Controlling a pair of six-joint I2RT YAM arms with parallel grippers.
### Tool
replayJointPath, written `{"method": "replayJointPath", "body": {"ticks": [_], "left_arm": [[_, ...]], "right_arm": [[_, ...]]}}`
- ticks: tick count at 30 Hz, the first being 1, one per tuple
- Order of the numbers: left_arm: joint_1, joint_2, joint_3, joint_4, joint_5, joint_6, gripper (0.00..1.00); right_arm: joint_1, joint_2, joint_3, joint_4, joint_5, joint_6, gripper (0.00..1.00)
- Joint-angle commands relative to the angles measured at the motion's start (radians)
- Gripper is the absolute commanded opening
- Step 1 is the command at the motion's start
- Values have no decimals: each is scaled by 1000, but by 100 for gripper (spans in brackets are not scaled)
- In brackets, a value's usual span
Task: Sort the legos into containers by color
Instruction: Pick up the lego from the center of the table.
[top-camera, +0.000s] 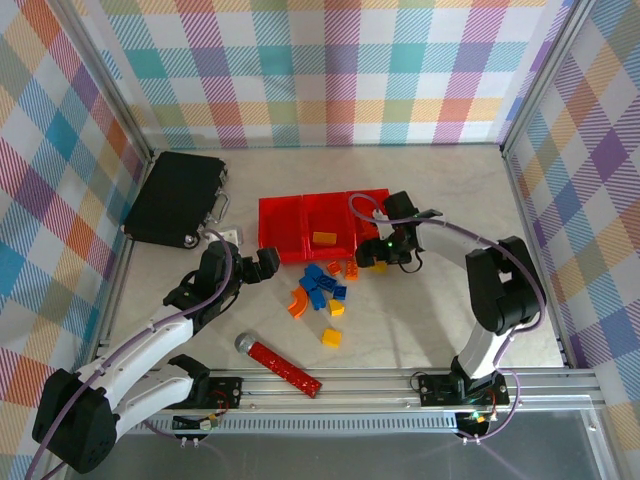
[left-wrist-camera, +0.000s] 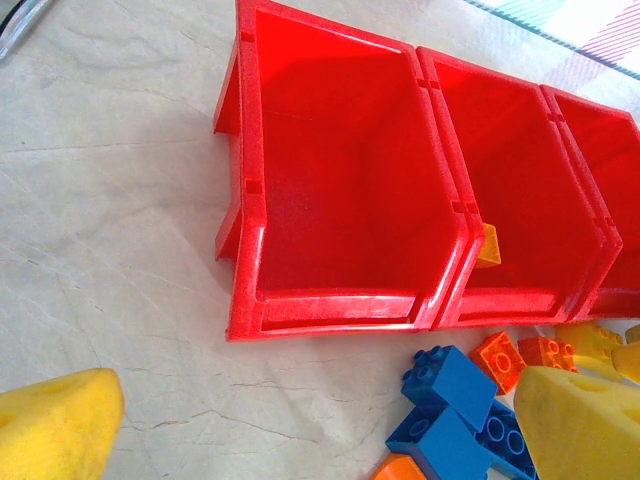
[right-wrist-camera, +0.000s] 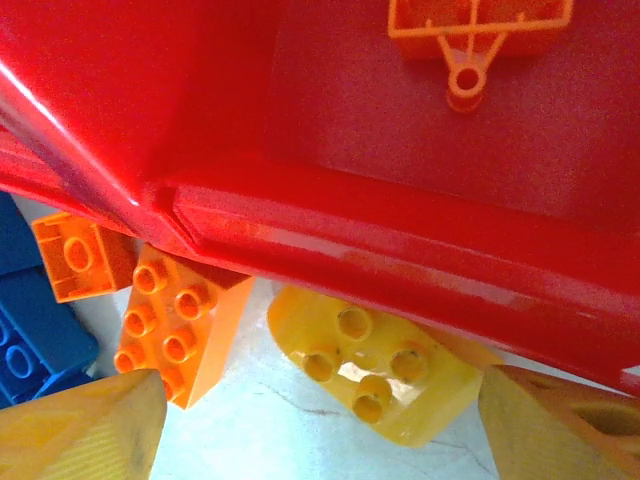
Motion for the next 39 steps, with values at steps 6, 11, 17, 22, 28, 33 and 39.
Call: {"method": "replayJointPath", "body": {"ticks": [6,11,17,22,28,33,39], "left_arm": [[-9,9,13,5,22,-12,100],[-9,23,19,9,31,-13,100],[-9,28,19,9,30,-14,100],[-9,30,13,17,29,-16,100],[-9,45,11,26,35,-22,100],[-9,55,10,40,40,-24,100],[-9,73,6,56,52,-35,100]], "right_arm": [[-6,44,80,15,-10,-55,82],[-5,62,71,24,-27,-69,82],[-6,62,48,37,-42,-59,82],[-6,33,12,48,-60,-38,82],[-6,-20,-42,45,-78,-1,79],[3,-76,-79,37,-60,16,75],[31,-88,-74,2,22,11,68]]}}
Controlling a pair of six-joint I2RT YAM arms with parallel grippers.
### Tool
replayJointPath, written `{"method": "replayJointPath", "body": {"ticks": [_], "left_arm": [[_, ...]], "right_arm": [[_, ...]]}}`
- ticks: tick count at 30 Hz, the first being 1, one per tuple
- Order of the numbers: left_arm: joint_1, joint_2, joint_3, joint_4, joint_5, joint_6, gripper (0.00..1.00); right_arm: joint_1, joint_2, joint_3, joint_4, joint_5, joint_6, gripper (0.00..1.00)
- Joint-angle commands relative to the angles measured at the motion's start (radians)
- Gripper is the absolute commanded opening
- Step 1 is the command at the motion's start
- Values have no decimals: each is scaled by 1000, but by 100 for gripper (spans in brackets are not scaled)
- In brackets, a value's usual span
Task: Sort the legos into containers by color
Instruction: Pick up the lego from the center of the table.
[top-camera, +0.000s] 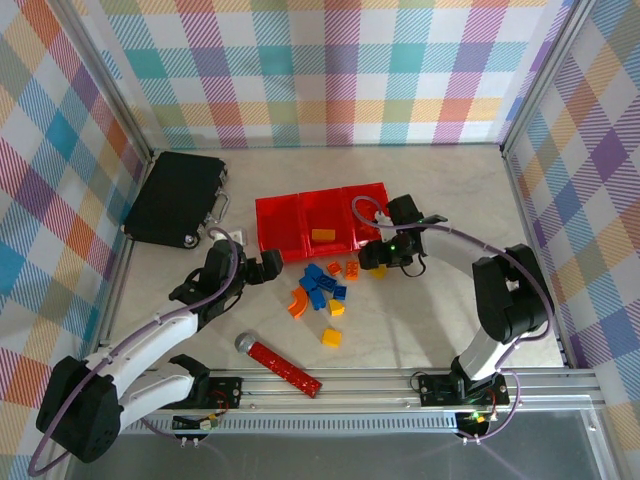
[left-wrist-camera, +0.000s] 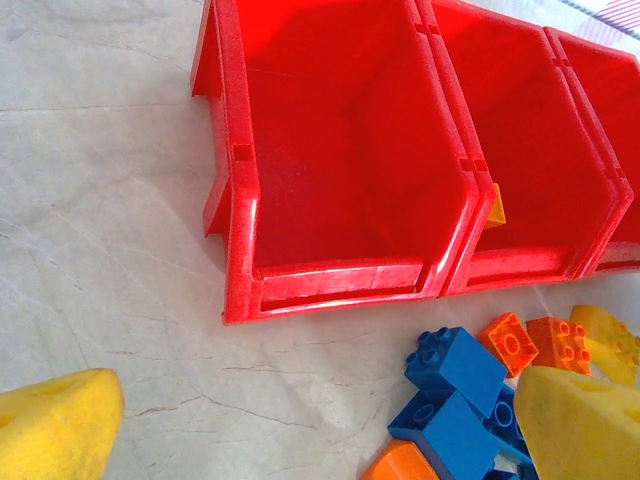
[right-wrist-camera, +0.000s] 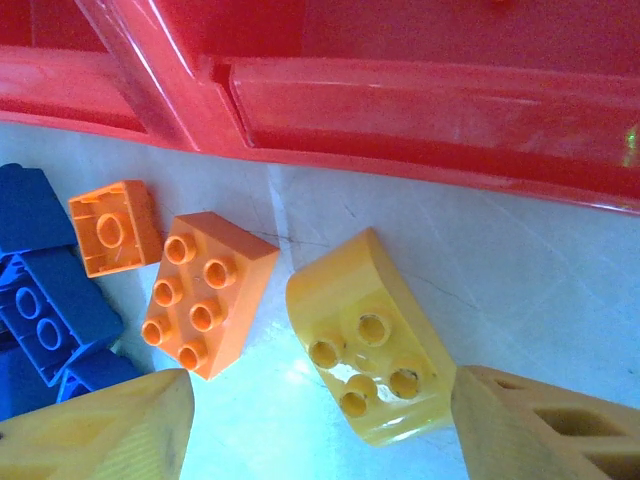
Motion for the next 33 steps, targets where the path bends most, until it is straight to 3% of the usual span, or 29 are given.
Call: {"method": "replayJointPath", "body": {"ticks": [1,7,25,33], "left_arm": [[-10,6,7,32,18,-19,100],[-10,-3,3,35,15,-22,100],[-11,21,23,40,17,-16,100],[-11,27,22,41,17,-13,100]], "right_arm": [[26,-16,-1,-44,59,3,67],[38,24,31,-85,146,-37,70],[86,143,109,-96,229,-90,69],[107,176,133,-115,286,-106,64]]}}
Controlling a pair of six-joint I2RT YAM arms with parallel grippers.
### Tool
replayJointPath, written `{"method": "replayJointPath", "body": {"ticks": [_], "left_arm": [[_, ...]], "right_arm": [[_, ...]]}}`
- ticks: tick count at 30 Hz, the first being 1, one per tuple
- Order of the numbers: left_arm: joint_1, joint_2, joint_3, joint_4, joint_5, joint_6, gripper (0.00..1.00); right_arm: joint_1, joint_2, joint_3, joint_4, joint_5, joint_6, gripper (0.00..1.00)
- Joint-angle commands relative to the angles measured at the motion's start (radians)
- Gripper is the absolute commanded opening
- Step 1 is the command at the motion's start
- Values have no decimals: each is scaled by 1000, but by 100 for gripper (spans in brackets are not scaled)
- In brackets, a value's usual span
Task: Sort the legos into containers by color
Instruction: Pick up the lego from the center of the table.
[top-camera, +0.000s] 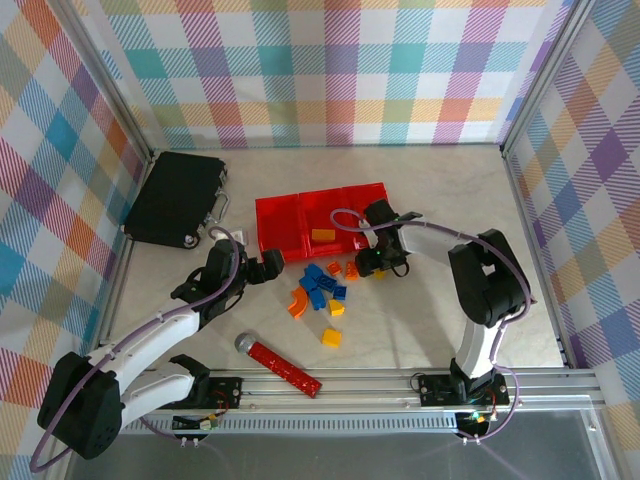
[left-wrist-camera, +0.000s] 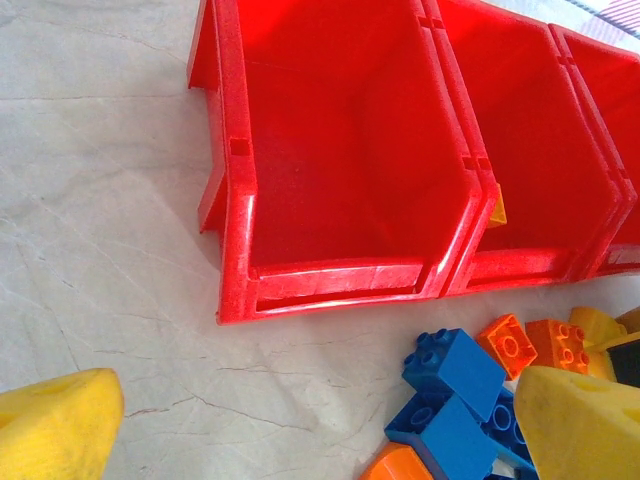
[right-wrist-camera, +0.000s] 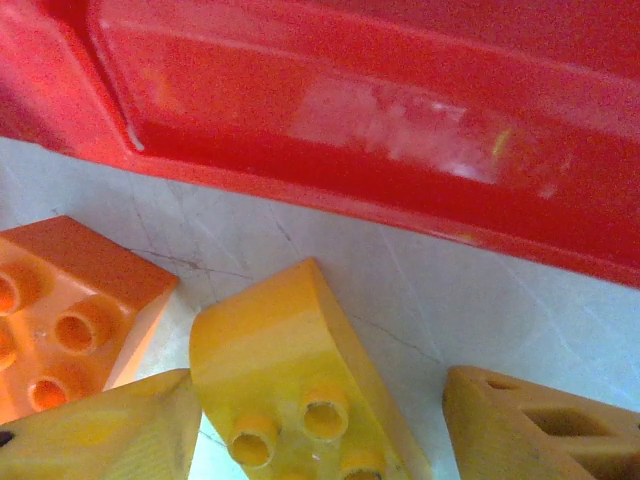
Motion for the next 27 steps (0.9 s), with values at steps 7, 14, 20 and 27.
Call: {"method": "replayJointPath", "body": {"ticks": [7,14,20,27], "left_arm": [[-10,0,12,32,5,1,100],[-11,-22,-1,26,-4,2,100],[-11,-42,-13,21,-9,1,100],[-11,-64,-17,12,-12,7,100]], "right_arm": [[34,44,29,-41,93,-27,55],[61,55,34,-57,134,-11,44],[78,40,38,-87,172,11,33],[81,-52,61,-156,219,51,24]]}}
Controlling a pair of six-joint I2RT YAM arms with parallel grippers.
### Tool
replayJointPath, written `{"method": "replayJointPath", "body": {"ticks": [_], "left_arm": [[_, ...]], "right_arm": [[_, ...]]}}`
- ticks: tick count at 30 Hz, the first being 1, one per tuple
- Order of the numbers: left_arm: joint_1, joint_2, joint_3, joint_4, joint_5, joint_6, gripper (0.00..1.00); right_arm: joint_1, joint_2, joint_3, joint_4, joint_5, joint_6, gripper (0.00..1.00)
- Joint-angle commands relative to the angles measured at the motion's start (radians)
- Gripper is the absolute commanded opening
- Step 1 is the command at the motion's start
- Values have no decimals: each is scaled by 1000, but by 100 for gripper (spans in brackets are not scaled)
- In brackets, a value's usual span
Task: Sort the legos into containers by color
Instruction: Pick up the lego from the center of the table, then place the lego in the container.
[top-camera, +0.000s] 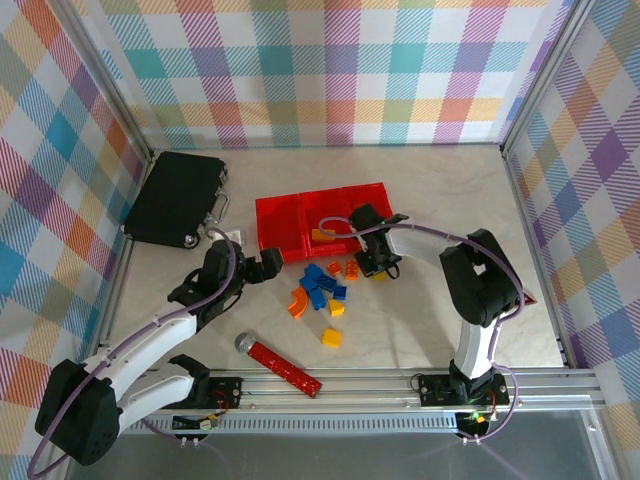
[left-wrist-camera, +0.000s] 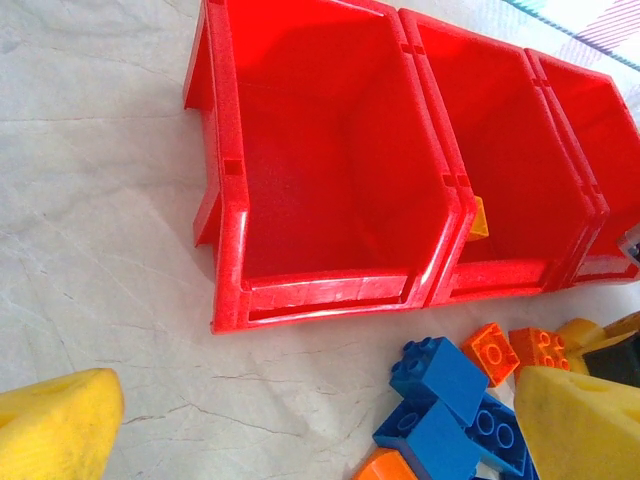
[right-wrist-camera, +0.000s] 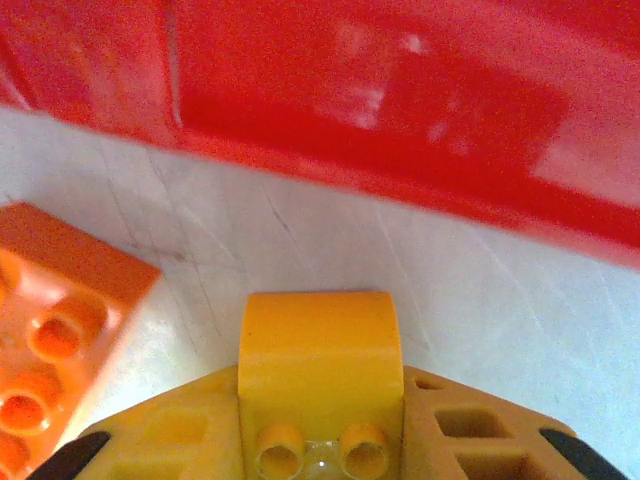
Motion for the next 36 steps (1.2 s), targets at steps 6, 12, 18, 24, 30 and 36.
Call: {"method": "replayJointPath", "body": {"ticks": [6,12,18,24,30,36], "left_arm": [[-11,-28,-21,22,-9,7,100],[-11,-27,-26,32,-4,3,100],[-11,-53,-31,10,-7,1,100],[-11,-92,-42,-17,-23,-1,100],[-11,-105,-69,-15,-24,-20,100],[-11,-108,-76,-18,-23,-26,100]], "right_arm": [[3,-207,136,-155,-9,84,22],[3,-186,325,-187,-34,119,21],[4,-57,500,-187,-79,160,19],[12,70,619,-188,-143,176,19],[34,152,659,-153,-205,196,20],[61,244,709,-136,-224,216,20]]}}
